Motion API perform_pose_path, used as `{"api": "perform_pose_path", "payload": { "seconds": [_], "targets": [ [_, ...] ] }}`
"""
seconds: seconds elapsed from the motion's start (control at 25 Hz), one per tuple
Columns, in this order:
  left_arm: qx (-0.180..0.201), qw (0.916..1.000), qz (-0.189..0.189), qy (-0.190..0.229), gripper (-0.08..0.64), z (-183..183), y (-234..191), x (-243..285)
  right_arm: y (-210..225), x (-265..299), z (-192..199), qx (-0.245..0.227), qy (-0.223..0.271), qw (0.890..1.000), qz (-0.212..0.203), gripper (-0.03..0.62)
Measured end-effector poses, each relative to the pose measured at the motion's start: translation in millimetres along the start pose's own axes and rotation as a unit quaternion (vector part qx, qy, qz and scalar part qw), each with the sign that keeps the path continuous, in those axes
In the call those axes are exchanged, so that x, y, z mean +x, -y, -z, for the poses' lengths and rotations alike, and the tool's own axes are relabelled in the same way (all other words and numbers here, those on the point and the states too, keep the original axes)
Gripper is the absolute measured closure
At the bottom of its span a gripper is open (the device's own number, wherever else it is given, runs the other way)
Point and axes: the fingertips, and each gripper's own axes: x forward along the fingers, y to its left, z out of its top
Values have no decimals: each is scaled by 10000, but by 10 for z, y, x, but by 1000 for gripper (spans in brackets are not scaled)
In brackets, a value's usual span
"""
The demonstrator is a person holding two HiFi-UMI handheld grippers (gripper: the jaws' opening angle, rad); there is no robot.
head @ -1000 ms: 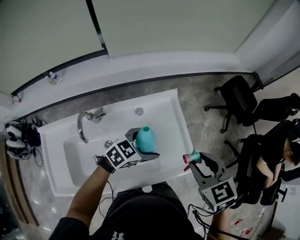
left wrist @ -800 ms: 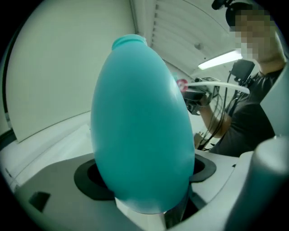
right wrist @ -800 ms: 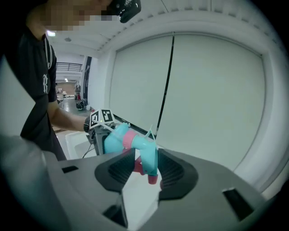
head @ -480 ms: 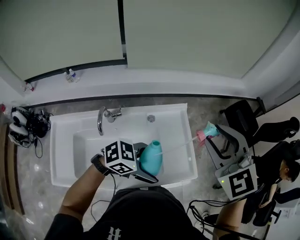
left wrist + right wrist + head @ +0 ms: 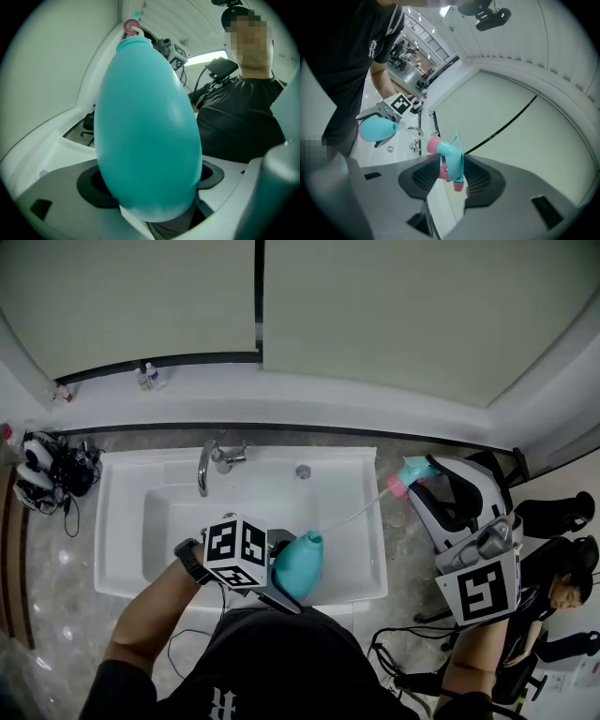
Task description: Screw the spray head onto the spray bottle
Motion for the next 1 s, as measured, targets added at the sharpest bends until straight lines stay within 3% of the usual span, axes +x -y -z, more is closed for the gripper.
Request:
{"api": "perform_pose_path", "payload": {
  "seconds": [0.2, 0.52, 1.0],
  "targets": [
    [-14, 10000, 17, 2, 109, 4, 13, 16, -45, 79, -156, -484, 249, 9984, -136, 433],
    [-15, 10000, -52, 71, 110, -96, -67, 12, -750, 407, -410, -1620, 351, 9820, -905, 433],
    [233, 9994, -109, 216, 110, -234, -113, -31, -890, 424, -553, -2080, 352, 9708, -1143, 433]
  ]
}}
